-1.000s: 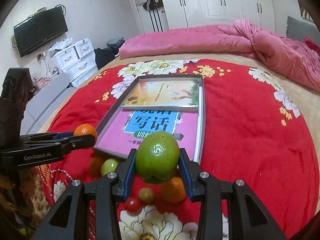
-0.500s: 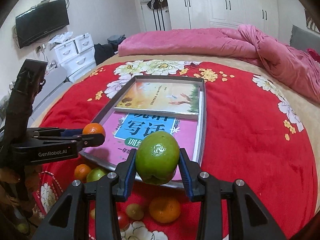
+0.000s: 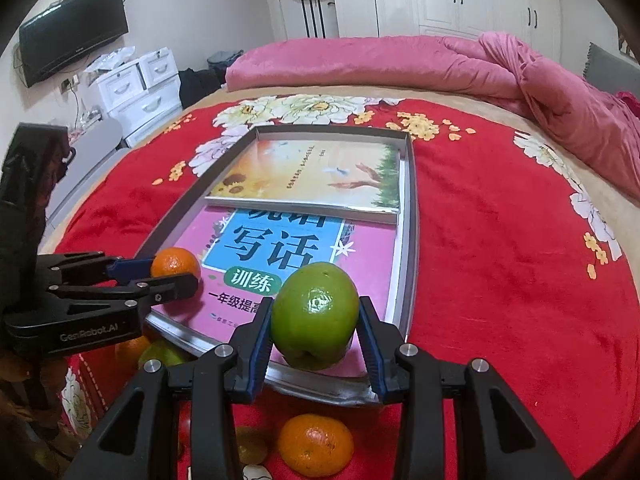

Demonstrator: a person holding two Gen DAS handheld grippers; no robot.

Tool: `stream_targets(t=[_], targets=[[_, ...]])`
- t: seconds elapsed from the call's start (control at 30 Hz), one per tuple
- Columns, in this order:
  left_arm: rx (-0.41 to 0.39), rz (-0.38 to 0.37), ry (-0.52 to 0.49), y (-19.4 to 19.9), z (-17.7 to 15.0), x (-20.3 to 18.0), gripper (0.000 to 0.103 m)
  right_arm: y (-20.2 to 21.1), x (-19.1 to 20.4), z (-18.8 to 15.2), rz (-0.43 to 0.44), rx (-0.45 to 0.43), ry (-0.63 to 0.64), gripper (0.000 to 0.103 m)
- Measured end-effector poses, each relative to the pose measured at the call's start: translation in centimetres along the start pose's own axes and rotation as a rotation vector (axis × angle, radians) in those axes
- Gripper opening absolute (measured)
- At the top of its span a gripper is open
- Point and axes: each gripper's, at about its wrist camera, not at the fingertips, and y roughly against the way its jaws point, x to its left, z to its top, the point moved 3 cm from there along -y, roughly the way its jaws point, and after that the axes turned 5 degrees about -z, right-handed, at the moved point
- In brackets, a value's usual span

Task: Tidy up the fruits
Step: 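Lift and carry the mandarin and lime over the grey tray with both grippers, then lower the mandarin onto the tray and open the left gripper while the right releases the lime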

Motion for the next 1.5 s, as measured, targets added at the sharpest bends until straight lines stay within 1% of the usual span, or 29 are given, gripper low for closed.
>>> stream_targets(t=[0.17, 0.47, 0.73, 0.83, 0.87, 0.9, 0.97, 1.07, 1.17, 1.3, 1.37, 1.4, 1.43, 1.5], targets=[[-0.003, -0.013, 0.010, -0.1, 0.0, 0.2, 0.042, -0.7, 0.1, -0.3, -0.015, 0.016, 0.009, 0.040], [-0.009, -0.014, 0.007, 0.0, -0.1, 0.2, 0.042, -1.7, 0.3, -1.1, -0.024, 0.052, 0.023, 0.040], [-0.006, -0.022, 0.019, 0.2, -0.3, 0.3, 0.042, -1.6, 0.3, -1.3, -0.010, 0.049, 0.014, 0.041], [-0.005, -0.023, 0.020, 0.3, -0.4, 0.3, 0.042, -1.3, 0.1, -1.2, 0.003, 0.034, 0.000, 0.041], [-0.006, -0.023, 0.020, 0.4, -0.4, 0.3, 0.042, -1.1, 0.1, -1.2, 0.008, 0.030, -0.003, 0.041], [-0.005, -0.026, 0.020, 0.4, -0.4, 0.3, 0.042, -1.1, 0.0, -1.2, 0.010, 0.031, -0.005, 0.045], [-0.004, -0.030, 0.023, 0.4, -0.4, 0.3, 0.042, -1.0, -0.1, -1.3, 0.011, 0.031, -0.013, 0.049], [-0.003, -0.033, 0.026, 0.4, -0.4, 0.4, 0.042, -0.7, -0.1, -1.2, 0.015, 0.020, -0.016, 0.050], [-0.003, -0.037, 0.029, 0.4, -0.5, 0.3, 0.043, -0.1, -0.1, -1.0, 0.015, -0.005, -0.013, 0.056], [-0.008, -0.047, 0.029, 0.5, -0.5, 0.3, 0.044, 0.6, 0.0, -0.9, 0.016, -0.031, -0.006, 0.059], [-0.020, -0.051, 0.024, 0.8, -0.4, 0.2, 0.047, 0.9, 0.0, -0.8, 0.016, -0.041, -0.005, 0.061], [-0.026, -0.053, 0.021, 1.0, -0.4, 0.1, 0.052, 0.9, 0.1, -0.8, 0.015, -0.043, -0.003, 0.063], [-0.032, -0.055, 0.020, 1.1, -0.3, 0.1, 0.055, 1.0, 0.1, -0.8, 0.014, -0.048, 0.000, 0.064], [-0.043, -0.061, 0.018, 1.4, -0.2, 0.0, 0.055, 1.2, 0.1, -0.7, 0.016, -0.056, 0.001, 0.065]])
